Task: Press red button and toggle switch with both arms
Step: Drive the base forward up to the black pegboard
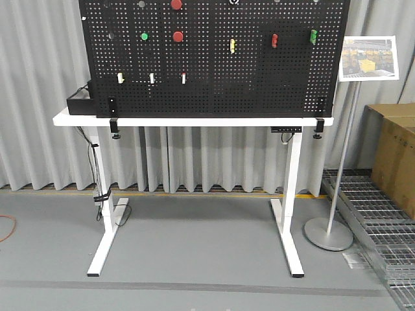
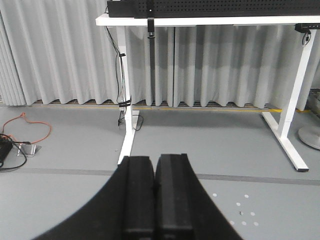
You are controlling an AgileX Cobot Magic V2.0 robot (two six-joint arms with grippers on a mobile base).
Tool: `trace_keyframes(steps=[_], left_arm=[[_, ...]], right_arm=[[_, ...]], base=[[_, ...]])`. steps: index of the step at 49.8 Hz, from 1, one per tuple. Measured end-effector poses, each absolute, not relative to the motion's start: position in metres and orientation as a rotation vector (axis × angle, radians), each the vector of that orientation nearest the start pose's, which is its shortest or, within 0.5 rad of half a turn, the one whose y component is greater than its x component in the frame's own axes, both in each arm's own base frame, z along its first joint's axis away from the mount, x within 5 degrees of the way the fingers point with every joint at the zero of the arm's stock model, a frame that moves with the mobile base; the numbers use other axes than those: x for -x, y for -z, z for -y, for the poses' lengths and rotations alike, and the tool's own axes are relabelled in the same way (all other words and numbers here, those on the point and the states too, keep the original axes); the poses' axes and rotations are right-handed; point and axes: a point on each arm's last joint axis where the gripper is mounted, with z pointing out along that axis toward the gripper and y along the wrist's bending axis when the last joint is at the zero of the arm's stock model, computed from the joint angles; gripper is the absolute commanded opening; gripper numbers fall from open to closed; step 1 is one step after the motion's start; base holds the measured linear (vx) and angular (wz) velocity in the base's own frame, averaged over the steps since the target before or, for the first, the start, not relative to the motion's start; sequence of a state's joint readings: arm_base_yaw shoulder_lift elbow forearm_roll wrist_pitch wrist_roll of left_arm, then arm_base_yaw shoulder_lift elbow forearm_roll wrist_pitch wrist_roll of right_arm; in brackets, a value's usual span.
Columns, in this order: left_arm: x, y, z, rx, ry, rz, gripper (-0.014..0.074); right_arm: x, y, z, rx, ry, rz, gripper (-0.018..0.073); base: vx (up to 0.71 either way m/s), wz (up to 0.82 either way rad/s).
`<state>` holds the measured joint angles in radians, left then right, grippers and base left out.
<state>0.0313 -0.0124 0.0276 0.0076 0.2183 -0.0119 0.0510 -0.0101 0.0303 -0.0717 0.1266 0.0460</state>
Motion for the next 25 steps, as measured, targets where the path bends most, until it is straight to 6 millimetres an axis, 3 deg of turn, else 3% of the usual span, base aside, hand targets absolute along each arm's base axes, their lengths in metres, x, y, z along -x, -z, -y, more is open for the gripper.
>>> trace_keyframes(steps=[25], left_arm=[[-0.0556, -0.1847, -0.0019, 0.032, -0.021, -1.717, 0.0001]], right_arm=[[-0.0567, -0.1921, -0.0021, 0.055, -0.013, -1.628, 0.0000]], base=[[0.03, -0.04]])
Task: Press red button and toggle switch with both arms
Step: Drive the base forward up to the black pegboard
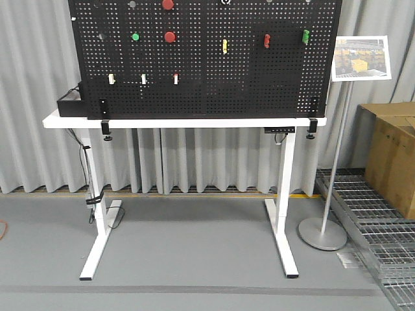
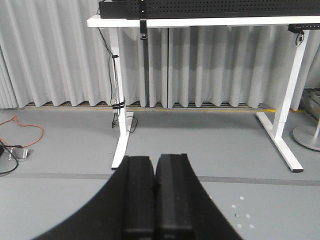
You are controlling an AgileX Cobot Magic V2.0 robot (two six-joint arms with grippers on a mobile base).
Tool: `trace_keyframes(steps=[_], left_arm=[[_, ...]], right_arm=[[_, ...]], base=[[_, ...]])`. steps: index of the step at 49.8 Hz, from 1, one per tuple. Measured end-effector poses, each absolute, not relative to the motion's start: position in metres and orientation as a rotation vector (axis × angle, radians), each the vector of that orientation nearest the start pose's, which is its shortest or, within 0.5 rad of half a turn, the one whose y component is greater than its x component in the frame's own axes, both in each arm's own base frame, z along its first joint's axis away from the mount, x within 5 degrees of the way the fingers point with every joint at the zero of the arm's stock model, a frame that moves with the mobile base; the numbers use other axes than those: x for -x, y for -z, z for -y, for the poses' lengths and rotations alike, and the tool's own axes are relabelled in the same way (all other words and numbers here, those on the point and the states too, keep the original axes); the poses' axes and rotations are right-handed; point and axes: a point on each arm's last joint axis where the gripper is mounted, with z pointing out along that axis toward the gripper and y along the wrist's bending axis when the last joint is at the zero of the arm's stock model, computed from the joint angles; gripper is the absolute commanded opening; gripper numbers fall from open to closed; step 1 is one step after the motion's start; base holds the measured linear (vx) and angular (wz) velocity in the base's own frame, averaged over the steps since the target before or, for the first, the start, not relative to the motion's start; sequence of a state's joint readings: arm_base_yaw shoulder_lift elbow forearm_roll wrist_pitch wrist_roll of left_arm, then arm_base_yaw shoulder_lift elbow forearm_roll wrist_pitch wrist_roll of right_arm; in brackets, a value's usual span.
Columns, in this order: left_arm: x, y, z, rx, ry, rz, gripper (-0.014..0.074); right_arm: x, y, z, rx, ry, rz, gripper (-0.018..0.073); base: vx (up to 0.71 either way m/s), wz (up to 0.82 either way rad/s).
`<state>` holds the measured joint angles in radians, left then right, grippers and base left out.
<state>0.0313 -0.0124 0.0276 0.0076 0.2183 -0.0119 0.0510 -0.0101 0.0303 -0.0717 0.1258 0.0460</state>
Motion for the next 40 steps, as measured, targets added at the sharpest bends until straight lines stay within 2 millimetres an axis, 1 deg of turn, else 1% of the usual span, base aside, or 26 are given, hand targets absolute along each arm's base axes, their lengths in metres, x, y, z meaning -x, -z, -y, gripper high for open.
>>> trace_keyframes(steps=[20, 40], left_arm=[[-0.0556, -0.1847, -0.0019, 0.032, -0.021, -1.717, 0.0001], [-0.0556, -0.1847, -0.0019, 0.032, -0.021, -1.717, 0.0001]], right_arm=[[-0.0567, -0.1921, -0.0021, 0.055, -0.013, -1.628, 0.0000], [-0.0567, -0.1921, -0.0021, 0.055, -0.013, -1.628, 0.0000]], base=[[0.19, -0.03], [0.43, -0.07]])
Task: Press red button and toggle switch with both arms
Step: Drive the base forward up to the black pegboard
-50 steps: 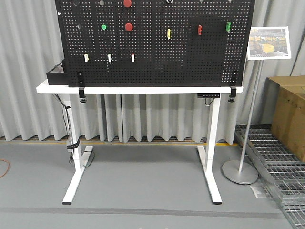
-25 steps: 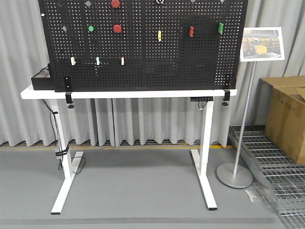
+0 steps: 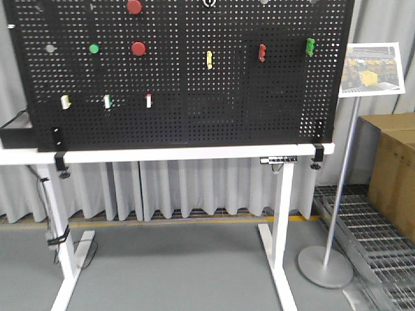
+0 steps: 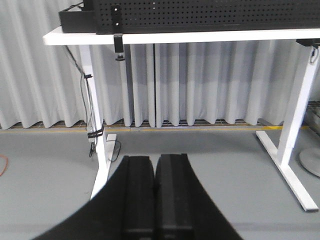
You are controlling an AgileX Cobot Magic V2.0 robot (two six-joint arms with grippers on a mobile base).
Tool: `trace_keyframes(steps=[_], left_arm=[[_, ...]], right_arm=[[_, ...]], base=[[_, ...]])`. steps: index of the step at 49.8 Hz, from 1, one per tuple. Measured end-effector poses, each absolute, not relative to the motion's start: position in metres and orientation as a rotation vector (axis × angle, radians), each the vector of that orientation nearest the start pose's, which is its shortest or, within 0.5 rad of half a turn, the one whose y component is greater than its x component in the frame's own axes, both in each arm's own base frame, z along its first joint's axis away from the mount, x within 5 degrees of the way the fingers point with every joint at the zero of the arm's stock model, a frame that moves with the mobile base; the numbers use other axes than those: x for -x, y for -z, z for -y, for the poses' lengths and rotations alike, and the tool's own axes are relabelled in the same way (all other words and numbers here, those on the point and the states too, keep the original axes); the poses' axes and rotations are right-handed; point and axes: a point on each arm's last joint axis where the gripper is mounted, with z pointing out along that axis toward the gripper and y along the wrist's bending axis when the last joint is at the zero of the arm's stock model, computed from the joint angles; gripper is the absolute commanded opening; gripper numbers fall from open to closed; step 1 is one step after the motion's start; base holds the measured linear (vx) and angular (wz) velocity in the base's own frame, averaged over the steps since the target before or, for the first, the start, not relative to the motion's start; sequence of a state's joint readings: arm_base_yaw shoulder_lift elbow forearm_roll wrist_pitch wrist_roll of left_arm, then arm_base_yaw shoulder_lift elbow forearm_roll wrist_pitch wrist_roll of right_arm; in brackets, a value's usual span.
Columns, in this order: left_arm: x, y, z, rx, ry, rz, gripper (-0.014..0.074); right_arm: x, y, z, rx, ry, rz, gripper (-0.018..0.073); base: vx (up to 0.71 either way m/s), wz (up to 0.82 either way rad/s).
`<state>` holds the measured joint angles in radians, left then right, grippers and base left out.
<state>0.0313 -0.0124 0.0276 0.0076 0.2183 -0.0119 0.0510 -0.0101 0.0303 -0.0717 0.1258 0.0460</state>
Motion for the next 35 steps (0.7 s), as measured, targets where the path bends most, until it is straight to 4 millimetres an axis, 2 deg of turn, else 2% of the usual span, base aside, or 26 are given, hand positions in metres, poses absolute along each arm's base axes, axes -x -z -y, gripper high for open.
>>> trace_keyframes(steps=[35], left_arm=[[-0.0556, -0.1847, -0.0019, 0.032, -0.021, -1.717, 0.0001]], right_arm=[[-0.0567, -0.1921, -0.0021, 0.055, -0.013, -1.628, 0.0000]], base=[[0.49, 0.03]])
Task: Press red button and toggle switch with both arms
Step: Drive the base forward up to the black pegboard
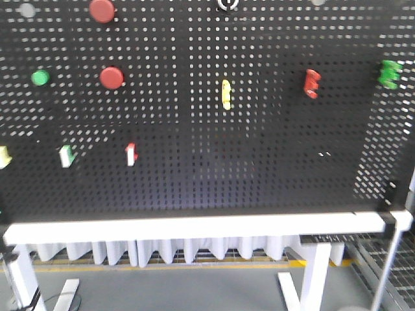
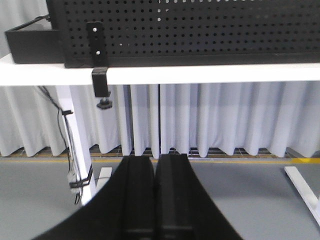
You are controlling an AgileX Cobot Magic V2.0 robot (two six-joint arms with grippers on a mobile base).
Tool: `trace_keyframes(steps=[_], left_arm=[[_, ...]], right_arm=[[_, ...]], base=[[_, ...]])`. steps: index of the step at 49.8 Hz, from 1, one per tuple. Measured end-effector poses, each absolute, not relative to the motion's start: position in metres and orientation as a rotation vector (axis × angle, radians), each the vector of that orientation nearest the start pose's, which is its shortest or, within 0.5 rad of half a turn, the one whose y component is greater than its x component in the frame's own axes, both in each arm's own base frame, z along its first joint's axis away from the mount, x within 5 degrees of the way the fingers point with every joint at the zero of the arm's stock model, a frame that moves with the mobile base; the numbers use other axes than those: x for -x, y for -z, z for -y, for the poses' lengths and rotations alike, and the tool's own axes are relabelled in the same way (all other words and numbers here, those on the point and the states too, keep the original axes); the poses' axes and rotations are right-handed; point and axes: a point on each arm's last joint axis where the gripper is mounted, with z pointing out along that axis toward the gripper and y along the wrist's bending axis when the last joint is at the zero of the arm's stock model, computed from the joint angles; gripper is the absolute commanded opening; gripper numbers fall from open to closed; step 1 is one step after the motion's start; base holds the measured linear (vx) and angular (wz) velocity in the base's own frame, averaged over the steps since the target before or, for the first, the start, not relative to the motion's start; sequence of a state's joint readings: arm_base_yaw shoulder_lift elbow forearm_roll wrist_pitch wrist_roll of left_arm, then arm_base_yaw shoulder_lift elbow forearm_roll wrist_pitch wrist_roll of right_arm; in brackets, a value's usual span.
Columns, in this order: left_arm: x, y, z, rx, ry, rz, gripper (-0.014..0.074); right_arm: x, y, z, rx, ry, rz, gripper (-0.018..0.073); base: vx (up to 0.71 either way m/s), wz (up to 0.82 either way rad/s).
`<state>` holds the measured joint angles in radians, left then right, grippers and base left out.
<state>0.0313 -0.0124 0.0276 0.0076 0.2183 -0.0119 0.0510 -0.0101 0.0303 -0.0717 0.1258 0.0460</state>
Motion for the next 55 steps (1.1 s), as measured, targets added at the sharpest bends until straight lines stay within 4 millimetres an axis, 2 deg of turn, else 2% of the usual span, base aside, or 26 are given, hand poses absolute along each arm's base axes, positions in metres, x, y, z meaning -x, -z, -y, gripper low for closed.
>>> trace_keyframes(steps=[25, 55], left_arm=[[-0.0556, -0.1847, -0.0019, 0.032, -0.021, -1.717, 0.0001], [-0.0556, -0.1847, -0.0020, 0.027, -0.027, -1.717, 0.0001]], right_arm=[[-0.0567, -0.1921, -0.0021, 0.055, -0.013, -1.628, 0.0000], [-0.0567, -0.1921, -0.0021, 0.055, -0.013, -1.628, 0.0000]], base=[[0.28, 0.02], [0.07, 0.01]])
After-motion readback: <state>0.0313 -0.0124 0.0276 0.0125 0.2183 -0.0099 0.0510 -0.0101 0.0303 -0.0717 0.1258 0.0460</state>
